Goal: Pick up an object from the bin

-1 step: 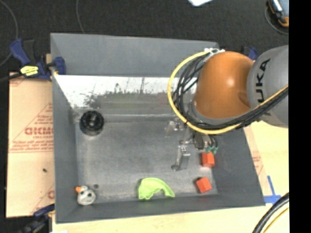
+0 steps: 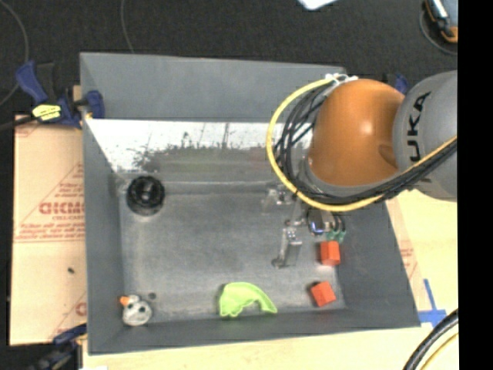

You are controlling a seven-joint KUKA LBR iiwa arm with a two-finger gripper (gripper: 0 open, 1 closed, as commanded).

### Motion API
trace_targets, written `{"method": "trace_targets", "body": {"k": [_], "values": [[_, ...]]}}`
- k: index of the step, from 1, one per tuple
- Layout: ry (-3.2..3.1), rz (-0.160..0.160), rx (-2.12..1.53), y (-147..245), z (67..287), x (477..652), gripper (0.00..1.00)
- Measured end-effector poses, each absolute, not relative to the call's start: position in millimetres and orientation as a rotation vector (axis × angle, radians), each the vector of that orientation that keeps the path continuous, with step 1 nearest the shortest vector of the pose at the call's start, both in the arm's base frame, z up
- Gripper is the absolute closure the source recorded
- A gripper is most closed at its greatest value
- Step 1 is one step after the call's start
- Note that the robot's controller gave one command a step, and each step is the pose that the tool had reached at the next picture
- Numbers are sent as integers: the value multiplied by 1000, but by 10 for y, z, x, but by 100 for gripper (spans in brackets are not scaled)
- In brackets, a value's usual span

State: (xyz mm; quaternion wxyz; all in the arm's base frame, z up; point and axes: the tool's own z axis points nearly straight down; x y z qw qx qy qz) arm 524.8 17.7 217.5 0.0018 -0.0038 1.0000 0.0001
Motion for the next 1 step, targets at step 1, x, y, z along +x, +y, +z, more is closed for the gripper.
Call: {"method": "trace_targets", "body": {"k": [1], "values": [[3126,-1,-261,430,1745,5070,0]]}}
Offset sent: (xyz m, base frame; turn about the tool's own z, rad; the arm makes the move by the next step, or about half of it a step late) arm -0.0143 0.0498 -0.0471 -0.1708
